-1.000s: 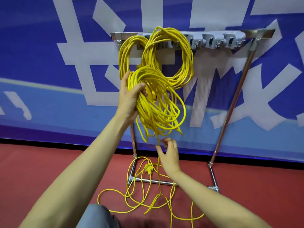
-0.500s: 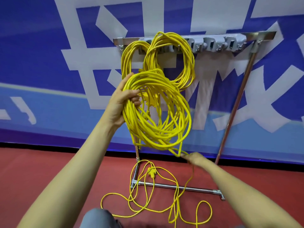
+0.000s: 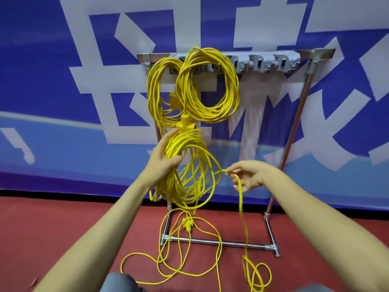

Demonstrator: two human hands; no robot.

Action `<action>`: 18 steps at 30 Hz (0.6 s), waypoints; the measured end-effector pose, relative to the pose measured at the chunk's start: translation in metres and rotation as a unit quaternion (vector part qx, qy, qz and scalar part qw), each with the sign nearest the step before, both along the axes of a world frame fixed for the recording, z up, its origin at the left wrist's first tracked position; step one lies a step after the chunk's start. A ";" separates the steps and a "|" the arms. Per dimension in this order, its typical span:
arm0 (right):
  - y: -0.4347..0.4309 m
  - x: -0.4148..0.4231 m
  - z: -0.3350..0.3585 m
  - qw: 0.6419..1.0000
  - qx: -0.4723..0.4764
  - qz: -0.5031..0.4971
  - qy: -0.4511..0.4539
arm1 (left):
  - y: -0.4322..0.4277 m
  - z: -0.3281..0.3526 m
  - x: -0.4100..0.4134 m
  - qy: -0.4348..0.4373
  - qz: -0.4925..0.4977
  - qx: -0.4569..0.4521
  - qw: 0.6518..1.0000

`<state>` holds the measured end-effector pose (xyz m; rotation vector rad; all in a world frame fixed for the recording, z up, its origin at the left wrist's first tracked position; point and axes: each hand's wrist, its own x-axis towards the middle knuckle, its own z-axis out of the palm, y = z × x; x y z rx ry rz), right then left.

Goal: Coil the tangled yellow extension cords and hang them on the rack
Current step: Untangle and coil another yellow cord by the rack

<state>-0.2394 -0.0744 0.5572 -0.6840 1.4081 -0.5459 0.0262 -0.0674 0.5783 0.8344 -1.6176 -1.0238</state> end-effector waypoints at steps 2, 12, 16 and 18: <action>0.004 0.010 0.010 0.977 -0.002 -0.097 -0.188 | 0.001 -0.007 -0.005 -0.019 0.005 -0.015 1.000; 0.000 0.065 0.034 0.845 -0.068 -0.309 -0.432 | 0.006 -0.030 -0.017 0.078 0.026 0.066 0.994; -0.010 0.072 0.028 0.779 -0.038 -0.391 -0.490 | 0.008 -0.037 -0.023 0.065 0.010 0.076 0.995; -0.012 0.074 0.036 0.762 0.028 -0.411 -0.500 | 0.009 -0.037 -0.025 0.046 -0.008 0.064 0.997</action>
